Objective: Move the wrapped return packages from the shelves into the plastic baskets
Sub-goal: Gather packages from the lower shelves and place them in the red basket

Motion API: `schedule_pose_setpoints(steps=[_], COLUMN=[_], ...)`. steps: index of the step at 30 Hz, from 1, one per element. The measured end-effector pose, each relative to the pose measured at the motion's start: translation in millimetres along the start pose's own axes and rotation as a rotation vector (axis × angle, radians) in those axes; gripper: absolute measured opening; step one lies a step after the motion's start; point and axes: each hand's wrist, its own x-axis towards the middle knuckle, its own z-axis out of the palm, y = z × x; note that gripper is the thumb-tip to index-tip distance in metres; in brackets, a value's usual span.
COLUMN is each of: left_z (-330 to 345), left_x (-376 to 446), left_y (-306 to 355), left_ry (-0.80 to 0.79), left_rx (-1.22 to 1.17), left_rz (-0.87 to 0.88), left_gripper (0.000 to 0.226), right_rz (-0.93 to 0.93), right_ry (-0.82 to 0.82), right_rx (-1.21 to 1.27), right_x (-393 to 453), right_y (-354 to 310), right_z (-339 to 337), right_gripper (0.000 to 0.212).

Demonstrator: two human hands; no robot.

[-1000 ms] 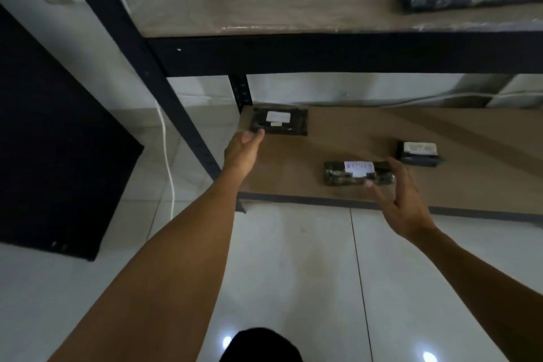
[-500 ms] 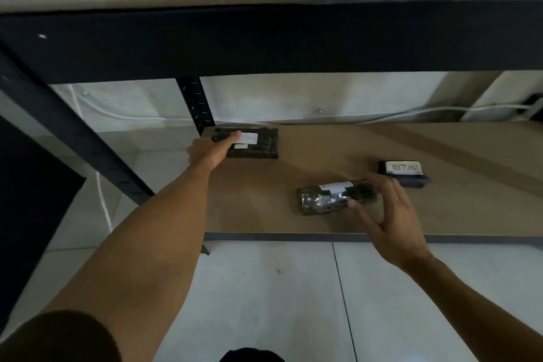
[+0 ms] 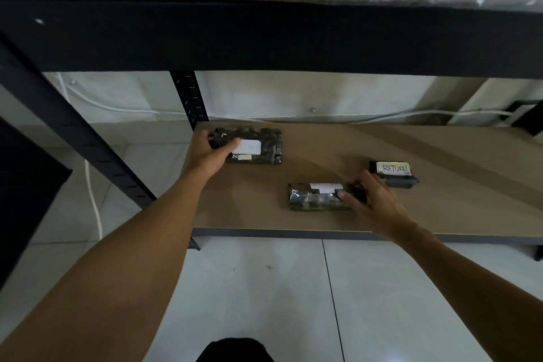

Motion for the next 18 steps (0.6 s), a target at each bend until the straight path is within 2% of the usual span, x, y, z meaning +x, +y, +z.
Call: schedule_pose_setpoints(steps=[4,7,10,14,18], left_z=[-2,-7,-10,-13,-22], left_x=[-13,-15,-19,-25,-35], left_y=[4,5,8,15,18], left_ry=[0.002,-0.113,-0.222,-0.189,-0.201], left_rx=[-0.118,-0.126,-0.132,-0.227,-0.314], left_rz=[0.016,0.038,0.0,-0.014,-0.096], left_gripper=[0.047,0.039,0.045,0.044,0.072], right_rz=[0.035,0.089,0.09,0.073,0.086], right_ry=[-0.072,-0.164,-0.201,-0.199,-0.167], right_rx=[0.044,0.01,-0.013,-0.003,0.123], right_x=[-3,1,6,3,-7], right_y=[2,5,11,5,-10], right_z=[-9,-14,-13,-13,-16], right_gripper=[0.043,0.059,0.065,0.049,0.045])
